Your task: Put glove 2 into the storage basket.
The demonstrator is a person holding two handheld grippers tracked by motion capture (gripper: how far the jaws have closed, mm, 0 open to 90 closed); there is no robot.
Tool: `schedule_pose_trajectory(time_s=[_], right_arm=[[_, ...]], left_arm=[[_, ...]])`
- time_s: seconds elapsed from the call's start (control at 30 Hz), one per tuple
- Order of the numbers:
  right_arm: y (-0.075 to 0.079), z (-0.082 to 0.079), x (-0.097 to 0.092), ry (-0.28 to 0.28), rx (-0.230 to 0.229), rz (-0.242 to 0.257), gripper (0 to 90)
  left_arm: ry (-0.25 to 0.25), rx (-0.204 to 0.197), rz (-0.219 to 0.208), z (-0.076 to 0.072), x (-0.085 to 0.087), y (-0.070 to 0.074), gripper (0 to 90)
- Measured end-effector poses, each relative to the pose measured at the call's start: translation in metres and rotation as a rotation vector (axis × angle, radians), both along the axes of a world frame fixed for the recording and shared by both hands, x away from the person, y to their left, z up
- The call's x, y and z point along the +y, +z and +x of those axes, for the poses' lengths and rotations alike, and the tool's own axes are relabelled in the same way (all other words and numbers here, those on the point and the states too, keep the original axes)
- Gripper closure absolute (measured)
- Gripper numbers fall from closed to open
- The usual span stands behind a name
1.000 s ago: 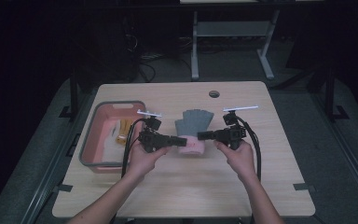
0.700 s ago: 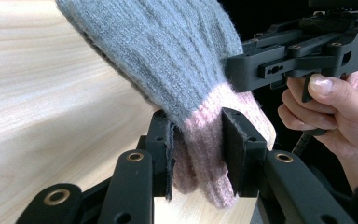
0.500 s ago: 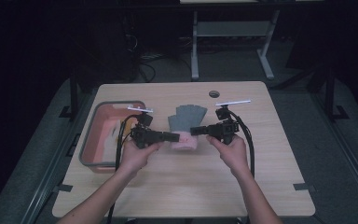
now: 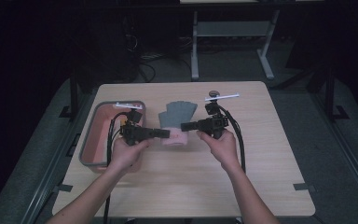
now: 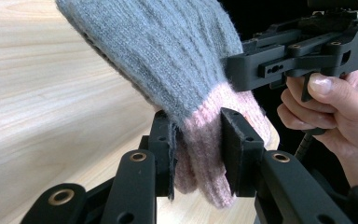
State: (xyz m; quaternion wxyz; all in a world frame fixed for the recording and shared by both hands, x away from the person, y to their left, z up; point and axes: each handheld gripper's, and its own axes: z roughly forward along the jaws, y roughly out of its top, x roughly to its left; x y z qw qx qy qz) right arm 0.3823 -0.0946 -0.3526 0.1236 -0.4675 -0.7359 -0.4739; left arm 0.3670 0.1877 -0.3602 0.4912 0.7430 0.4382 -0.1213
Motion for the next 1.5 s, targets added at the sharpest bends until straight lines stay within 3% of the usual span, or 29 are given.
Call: schedule_pose_trajectory(time_s=[0.57,0.93,1.5], right_arm=[[0.012,0.011,0.036,0.054,-0.02,-0.026,71.9],[0.015,0.017,0.057,0.076,-0.03,-0.015,71.8],[0.014,0.02,0.085,0.106,-0.034,-0.009,71.8]], left_arm=[[0.042,-0.018,-0.021,-0.003,0.035,0.007,67.6],[0.076,-0.013,-0.034,-0.005,0.056,0.009,67.7],[0.11,-0.023,-0.016,-0.01,0.082,0.012,67.7]])
